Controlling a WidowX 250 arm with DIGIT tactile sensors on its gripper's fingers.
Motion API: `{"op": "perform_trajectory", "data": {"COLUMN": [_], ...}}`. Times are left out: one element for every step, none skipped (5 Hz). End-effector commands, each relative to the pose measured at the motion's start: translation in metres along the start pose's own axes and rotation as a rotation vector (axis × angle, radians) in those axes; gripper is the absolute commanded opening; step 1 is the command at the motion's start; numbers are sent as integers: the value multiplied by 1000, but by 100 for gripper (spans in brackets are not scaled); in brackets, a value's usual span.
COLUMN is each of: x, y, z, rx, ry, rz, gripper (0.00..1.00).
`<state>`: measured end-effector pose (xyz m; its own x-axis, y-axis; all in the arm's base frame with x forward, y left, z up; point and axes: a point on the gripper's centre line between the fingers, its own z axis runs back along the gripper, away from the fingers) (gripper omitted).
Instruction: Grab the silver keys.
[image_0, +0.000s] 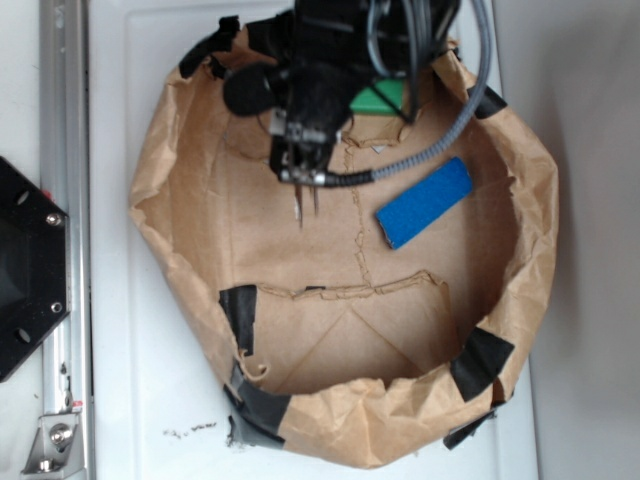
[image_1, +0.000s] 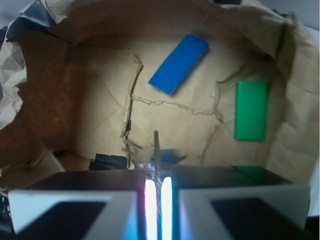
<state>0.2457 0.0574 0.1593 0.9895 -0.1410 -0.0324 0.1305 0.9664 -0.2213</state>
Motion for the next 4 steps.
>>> {"op": "perform_trajectory", "data": {"x": [0,5,12,18], "y": [-32,-40,-39,-39], "z": [-5,-1,0,-4], "rx": [94,71,64,75], "ry": [-201,-281,-300,-283], "rz": [-100,-96,-76,-58], "gripper": [0,0,0,0]}}
